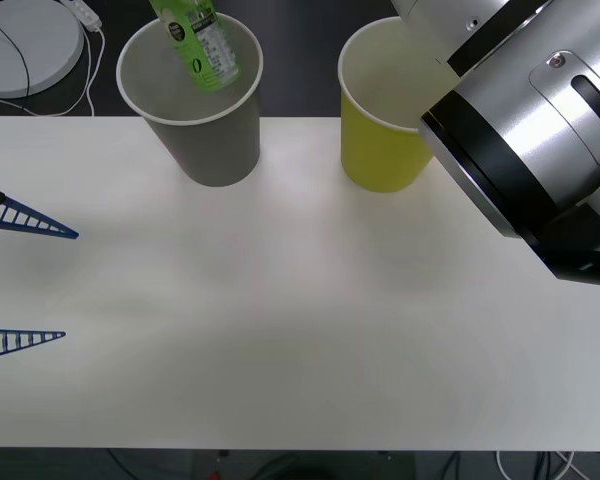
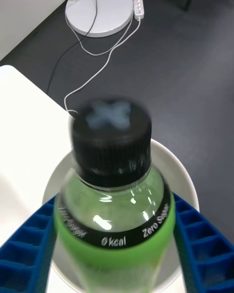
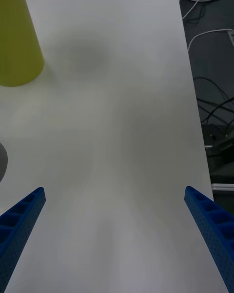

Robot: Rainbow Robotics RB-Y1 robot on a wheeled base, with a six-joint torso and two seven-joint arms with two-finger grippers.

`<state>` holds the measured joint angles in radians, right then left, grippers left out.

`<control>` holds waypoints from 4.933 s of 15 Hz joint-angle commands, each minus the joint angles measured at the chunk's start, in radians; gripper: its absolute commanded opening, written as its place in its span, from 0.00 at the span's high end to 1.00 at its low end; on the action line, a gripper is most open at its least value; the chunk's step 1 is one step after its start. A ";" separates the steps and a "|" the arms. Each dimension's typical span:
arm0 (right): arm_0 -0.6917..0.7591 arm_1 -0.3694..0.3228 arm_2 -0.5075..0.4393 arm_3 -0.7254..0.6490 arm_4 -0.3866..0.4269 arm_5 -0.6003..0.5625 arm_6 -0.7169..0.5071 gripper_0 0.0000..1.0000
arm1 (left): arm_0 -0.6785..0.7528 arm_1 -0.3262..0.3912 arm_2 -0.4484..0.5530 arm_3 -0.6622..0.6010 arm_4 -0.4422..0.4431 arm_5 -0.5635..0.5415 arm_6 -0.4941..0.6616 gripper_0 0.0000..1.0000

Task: Put the can into the green bin and the plastic bottle into the gray bin

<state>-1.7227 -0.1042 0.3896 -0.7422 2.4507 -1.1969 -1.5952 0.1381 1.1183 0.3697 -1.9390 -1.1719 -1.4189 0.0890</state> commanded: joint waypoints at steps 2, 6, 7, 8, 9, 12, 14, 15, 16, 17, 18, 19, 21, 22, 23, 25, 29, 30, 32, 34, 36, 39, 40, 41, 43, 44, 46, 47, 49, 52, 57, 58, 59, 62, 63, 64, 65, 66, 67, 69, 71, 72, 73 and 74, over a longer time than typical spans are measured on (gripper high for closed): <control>0.000 0.000 0.000 0.004 -0.010 0.014 0.023 0.00 | 0.000 0.000 0.000 0.000 0.000 0.000 0.000 0.00; 0.000 0.000 0.000 0.004 -0.018 0.019 0.021 0.00 | 0.000 0.000 0.000 0.000 0.000 0.000 0.000 0.00; 0.000 0.000 0.000 0.004 -0.019 0.019 0.021 0.00 | 0.000 0.000 0.000 0.000 0.000 0.000 0.000 0.00; 0.000 0.000 0.000 0.003 -0.021 0.019 0.021 0.00 | 0.000 0.000 0.000 0.000 0.000 0.000 0.000 0.00; 0.000 0.000 0.000 0.003 -0.024 0.019 0.021 0.00 | 0.000 0.000 0.000 0.000 0.000 0.000 0.000 0.00; 0.002 -0.002 0.000 -0.002 -0.038 0.019 0.023 0.00 | 0.000 0.000 0.000 0.000 0.000 0.000 0.000 0.00; 0.002 -0.009 0.000 -0.014 -0.045 0.005 0.023 0.00 | 0.000 0.000 0.000 0.000 0.000 0.000 0.000 0.00; 0.005 -0.017 0.000 -0.036 -0.049 -0.020 0.023 0.00 | 0.000 0.000 0.000 0.000 0.000 0.000 0.000 0.00; 0.014 -0.023 0.000 -0.060 -0.049 -0.036 0.023 0.00 | 0.000 0.000 0.000 0.000 0.000 0.000 0.000 0.00; 0.034 -0.032 0.000 -0.092 -0.049 -0.044 0.023 0.00 | 0.000 0.000 0.000 0.000 0.000 0.000 0.000 0.00; 0.057 -0.045 0.000 -0.141 -0.055 -0.059 0.023 0.00 | 0.000 0.000 0.000 0.000 0.000 0.000 0.000 0.00; 0.071 -0.057 0.000 -0.177 -0.059 -0.079 0.023 0.00 | 0.000 0.000 0.000 0.000 0.000 0.000 0.000 0.00; 0.100 -0.078 0.000 -0.252 -0.070 -0.121 0.023 0.00 | 0.000 0.000 0.000 0.000 0.000 0.000 0.000 0.00; 0.120 -0.088 0.000 -0.287 -0.072 -0.125 0.023 0.00 | 0.000 0.000 0.000 0.000 0.000 0.000 0.000 0.00; 0.140 -0.097 0.000 -0.319 -0.075 -0.130 0.023 0.00 | 0.000 0.000 0.000 0.000 0.000 0.000 0.000 0.00; 0.186 -0.123 0.000 -0.405 -0.081 -0.148 0.023 0.00 | 0.000 0.000 0.000 0.000 0.000 0.000 0.000 0.00; 0.265 -0.172 0.005 -0.565 -0.096 -0.197 0.023 0.00 | 0.000 0.000 0.000 0.000 0.000 0.000 0.000 0.00; 0.284 -0.186 0.005 -0.603 -0.101 -0.211 0.023 0.00 | 0.000 0.000 0.000 0.000 0.000 0.000 0.000 0.00; 0.327 -0.218 0.009 -0.684 -0.118 -0.222 0.023 0.00 | 0.000 0.000 0.000 0.000 0.000 0.000 0.000 0.00; 0.374 -0.255 0.020 -0.764 -0.133 -0.228 0.023 0.00 | 0.000 0.000 0.000 0.000 0.000 0.000 0.000 0.00; 0.425 -0.290 0.020 -0.849 -0.142 -0.240 0.023 0.00 | 0.000 0.000 0.000 0.000 0.000 0.000 0.000 0.00; 0.496 -0.351 0.020 -0.967 -0.184 -0.243 0.034 0.00 | 0.000 0.000 0.000 0.000 0.000 0.000 0.000 0.00; 0.514 -0.371 0.020 -1.000 -0.197 -0.243 0.034 0.00 | 0.000 0.000 0.000 0.000 0.000 0.000 0.000 0.00; 0.546 -0.394 0.014 -1.046 -0.213 -0.243 0.043 0.00 | 0.000 0.000 0.000 0.000 0.000 0.000 0.000 0.00; 0.614 -0.428 -0.026 -1.102 -0.262 -0.243 0.107 0.00 | 0.000 0.000 0.000 0.000 0.000 0.000 0.000 0.00; 0.644 -0.446 -0.043 -1.126 -0.286 -0.242 0.138 0.00 | 0.000 0.000 0.000 0.000 0.000 0.000 0.000 0.00; 0.704 -0.489 -0.063 -1.194 -0.315 -0.240 0.156 0.00 | 0.000 0.000 0.000 0.000 0.000 0.000 0.000 0.00; 0.735 -0.511 -0.075 -1.224 -0.326 -0.239 0.176 0.00 | 0.000 0.000 0.000 0.000 0.000 0.000 0.000 0.00; 0.792 -0.537 -0.114 -1.243 -0.381 -0.233 0.247 0.00 | 0.000 0.000 0.000 0.000 0.000 0.000 0.000 0.00; 0.888 -0.578 -0.190 -1.277 -0.481 -0.233 0.340 0.00 | 0.000 0.000 0.000 0.000 0.000 0.000 0.000 0.00; 1.074 -0.658 -0.310 -1.387 -0.610 -0.233 0.462 0.00 | 0.000 0.000 0.000 0.000 0.000 0.000 0.000 0.00; 1.118 -0.672 -0.339 -1.407 -0.639 -0.233 0.482 0.00 | 0.000 0.000 0.000 0.000 0.000 0.000 0.000 0.00; 1.155 -0.686 -0.365 -1.431 -0.662 -0.234 0.489 0.00 | 0.000 0.000 0.000 0.000 0.000 0.000 0.000 0.00; 1.259 -0.713 -0.436 -1.505 -0.699 -0.233 0.537 0.00 | 0.000 0.000 0.000 0.000 0.000 0.000 0.000 0.00; 1.289 -0.713 -0.460 -1.508 -0.713 -0.233 0.574 0.00 | 0.000 0.000 0.000 0.000 0.000 0.000 0.000 0.00; 1.318 -0.715 -0.480 -1.510 -0.727 -0.233 0.615 0.00 | 0.000 0.000 0.000 0.000 0.000 0.000 0.000 0.00; 1.351 -0.715 -0.503 -1.508 -0.750 -0.233 0.658 0.00 | 0.000 0.000 0.000 0.000 0.000 0.000 0.000 0.00; 1.388 -0.715 -0.525 -1.510 -0.766 -0.233 0.702 0.00 | 0.000 0.000 0.000 0.000 0.000 0.000 0.000 0.00; 1.425 -0.716 -0.551 -1.508 -0.785 -0.231 0.753 0.00 | 0.000 0.000 0.000 0.000 0.000 0.000 0.000 0.00; 1.491 -0.718 -0.586 -1.508 -0.823 -0.228 0.837 0.00 | 0.000 0.000 0.000 0.000 0.000 0.000 0.000 0.00; 1.546 -0.721 -0.617 -1.508 -0.852 -0.227 0.916 0.00 | 0.000 0.000 0.000 0.000 0.000 0.000 0.000 0.00; 1.574 -0.721 -0.630 -1.508 -0.865 -0.220 0.962 0.00 | 0.000 0.000 0.000 0.000 0.000 0.000 0.000 0.00; 1.592 -0.721 -0.638 -1.510 -0.872 -0.216 1.002 0.00 | 0.000 0.000 0.000 0.000 0.000 0.000 0.000 0.00; 1.615 -0.724 -0.646 -1.508 -0.886 -0.202 1.045 0.00 | 0.000 0.000 0.000 0.000 0.000 0.000 0.000 0.00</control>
<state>-0.1234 -0.8264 -0.2506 -2.2514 1.5739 -1.4085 -0.5822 0.1380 1.1183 0.3697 -1.9389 -1.1719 -1.4189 0.0890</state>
